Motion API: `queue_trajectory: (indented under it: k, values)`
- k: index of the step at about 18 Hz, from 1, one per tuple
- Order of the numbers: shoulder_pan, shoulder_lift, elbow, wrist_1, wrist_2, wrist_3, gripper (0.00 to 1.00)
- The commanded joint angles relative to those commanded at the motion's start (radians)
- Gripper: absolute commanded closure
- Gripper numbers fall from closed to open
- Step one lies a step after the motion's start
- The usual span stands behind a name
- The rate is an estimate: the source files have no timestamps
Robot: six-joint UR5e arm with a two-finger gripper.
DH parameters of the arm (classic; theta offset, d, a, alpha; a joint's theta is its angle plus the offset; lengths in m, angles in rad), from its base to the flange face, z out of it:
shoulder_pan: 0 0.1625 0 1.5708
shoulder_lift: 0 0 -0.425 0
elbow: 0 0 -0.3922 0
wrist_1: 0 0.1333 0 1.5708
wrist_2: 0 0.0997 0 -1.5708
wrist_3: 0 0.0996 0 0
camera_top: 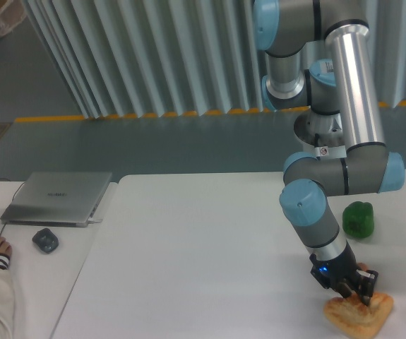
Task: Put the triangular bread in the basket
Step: 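Close the gripper fingers on the triangular bread, then lift the held bread and carry it away from the table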
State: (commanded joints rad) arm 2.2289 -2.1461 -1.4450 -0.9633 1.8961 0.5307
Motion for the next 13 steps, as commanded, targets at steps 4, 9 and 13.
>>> queue_trajectory:
  k: [4,9,13]
  values:
    - [0.028,0.046,0.003,-0.012,-0.077,0.008,0.60]
    - [0.043,0.078,0.000,-0.044,-0.092,0.063,0.60]
    - [0.081,0.138,-0.005,-0.150,-0.095,0.263,0.60]
